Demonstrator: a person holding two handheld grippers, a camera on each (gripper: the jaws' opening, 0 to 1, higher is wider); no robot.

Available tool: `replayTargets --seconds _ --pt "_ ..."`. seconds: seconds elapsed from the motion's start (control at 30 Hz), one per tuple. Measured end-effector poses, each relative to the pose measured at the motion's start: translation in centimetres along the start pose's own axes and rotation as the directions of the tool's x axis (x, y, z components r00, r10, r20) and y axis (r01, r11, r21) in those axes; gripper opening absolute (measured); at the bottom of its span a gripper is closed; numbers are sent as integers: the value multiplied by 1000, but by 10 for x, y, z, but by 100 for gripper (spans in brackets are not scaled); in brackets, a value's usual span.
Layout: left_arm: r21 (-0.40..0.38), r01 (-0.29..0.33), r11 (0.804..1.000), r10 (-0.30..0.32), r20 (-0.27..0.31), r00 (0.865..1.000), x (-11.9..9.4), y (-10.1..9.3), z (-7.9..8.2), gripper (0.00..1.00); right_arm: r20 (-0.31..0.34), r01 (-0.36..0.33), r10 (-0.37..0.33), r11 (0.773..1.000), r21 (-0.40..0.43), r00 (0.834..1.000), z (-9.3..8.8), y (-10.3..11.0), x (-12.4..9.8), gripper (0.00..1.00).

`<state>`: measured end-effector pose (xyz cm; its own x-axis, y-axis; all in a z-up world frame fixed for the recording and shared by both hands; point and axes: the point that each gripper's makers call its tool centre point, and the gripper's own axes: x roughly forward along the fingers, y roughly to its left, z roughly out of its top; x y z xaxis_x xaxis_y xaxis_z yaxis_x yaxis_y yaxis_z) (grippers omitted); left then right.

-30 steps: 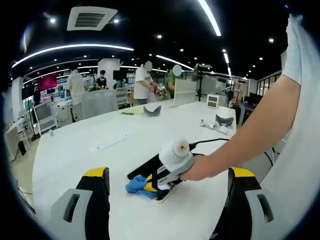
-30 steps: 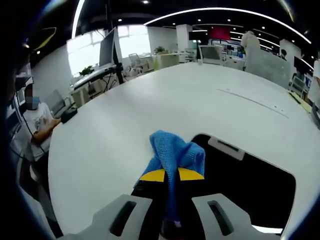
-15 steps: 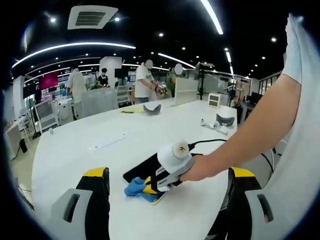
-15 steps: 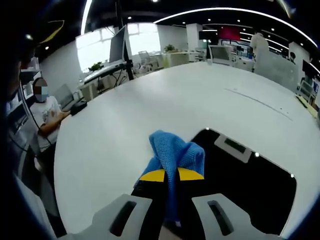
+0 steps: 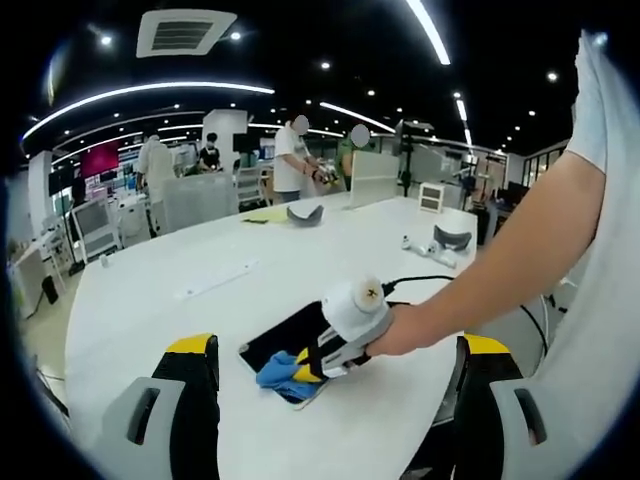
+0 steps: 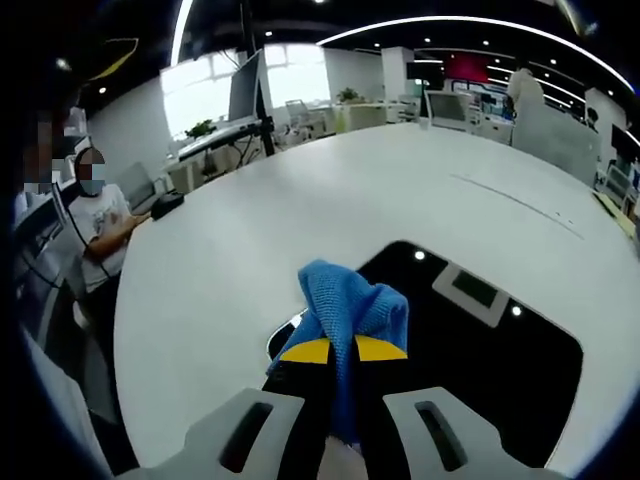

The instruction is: Wipe the mirror surface with the cleaning cloth until all visible marks leave the cleaned area.

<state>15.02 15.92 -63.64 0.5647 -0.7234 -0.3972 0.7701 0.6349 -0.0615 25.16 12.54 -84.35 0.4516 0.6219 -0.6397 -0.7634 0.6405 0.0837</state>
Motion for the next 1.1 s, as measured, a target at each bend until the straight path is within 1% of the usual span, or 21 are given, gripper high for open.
replayTargets --seconds 0.27,0.57,0.77,0.97,1.1 --pt "-1 -2 1000 2 -2 1000 7 -8 4 99 -6 5 -5 1000 -12 1000 -13 -15 -16 2" --pt "7 -6 1000 6 5 1000 19 -11 9 99 17 6 -6 1000 4 1000 -17 -22 -22 2" --pt "12 -2 1000 3 -9 1000 25 -15 9 99 17 20 -20 1000 8 1000 -23 -29 -30 2" --pt "18 -9 1000 9 -7 1000 27 -13 12 99 25 42 -43 999 27 999 -30 -39 -41 2" --pt "22 -8 1000 8 -5 1000 28 -17 14 99 27 54 -55 998 36 998 -37 -47 -48 2"
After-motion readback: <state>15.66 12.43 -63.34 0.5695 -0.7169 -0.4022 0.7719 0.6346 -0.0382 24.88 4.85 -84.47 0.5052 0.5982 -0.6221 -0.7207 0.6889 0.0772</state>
